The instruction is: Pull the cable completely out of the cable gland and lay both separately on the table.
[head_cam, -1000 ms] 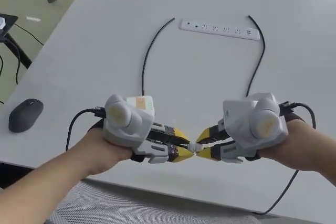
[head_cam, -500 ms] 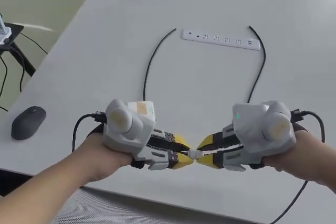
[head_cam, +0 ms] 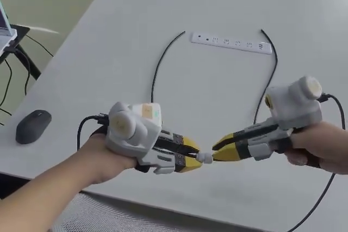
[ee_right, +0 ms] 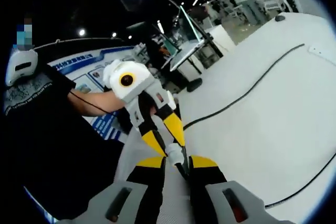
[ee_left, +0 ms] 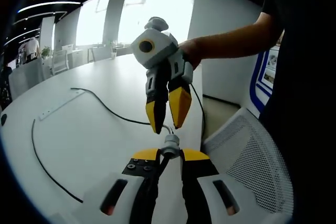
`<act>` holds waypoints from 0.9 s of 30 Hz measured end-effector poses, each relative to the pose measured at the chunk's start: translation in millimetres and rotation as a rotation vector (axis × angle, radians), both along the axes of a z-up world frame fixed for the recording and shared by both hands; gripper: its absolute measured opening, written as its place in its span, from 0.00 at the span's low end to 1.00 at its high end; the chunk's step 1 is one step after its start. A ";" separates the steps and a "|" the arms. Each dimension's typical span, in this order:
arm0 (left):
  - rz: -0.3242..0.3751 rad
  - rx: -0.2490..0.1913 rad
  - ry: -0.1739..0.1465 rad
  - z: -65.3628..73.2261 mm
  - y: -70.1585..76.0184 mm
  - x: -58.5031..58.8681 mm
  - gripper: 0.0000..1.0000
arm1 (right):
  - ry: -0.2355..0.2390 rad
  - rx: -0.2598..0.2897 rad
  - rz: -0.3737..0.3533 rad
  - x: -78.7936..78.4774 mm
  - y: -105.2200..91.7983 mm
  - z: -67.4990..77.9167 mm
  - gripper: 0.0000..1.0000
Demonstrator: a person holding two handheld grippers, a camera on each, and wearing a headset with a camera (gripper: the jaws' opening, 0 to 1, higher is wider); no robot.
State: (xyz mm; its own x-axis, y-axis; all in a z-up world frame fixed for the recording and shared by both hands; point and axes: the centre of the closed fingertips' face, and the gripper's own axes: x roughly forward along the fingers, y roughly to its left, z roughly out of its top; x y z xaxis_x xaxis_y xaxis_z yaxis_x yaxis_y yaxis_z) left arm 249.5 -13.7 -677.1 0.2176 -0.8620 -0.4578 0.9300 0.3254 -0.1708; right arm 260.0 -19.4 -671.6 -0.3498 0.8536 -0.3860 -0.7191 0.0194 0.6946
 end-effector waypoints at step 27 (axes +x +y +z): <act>-0.022 0.027 -0.050 1.3 -4.6 -0.3 0.15 | 0.164 0.015 0.121 -21.9 7.0 -3.1 0.08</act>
State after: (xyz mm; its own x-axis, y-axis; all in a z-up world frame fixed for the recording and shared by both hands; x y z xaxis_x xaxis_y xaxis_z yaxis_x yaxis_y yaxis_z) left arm 249.2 -18.3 -675.8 0.2222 -0.8544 -0.4697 0.9441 0.3088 -0.1153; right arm 238.1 -12.4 -674.7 -0.5074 0.8066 -0.3034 -0.5932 -0.0715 0.8019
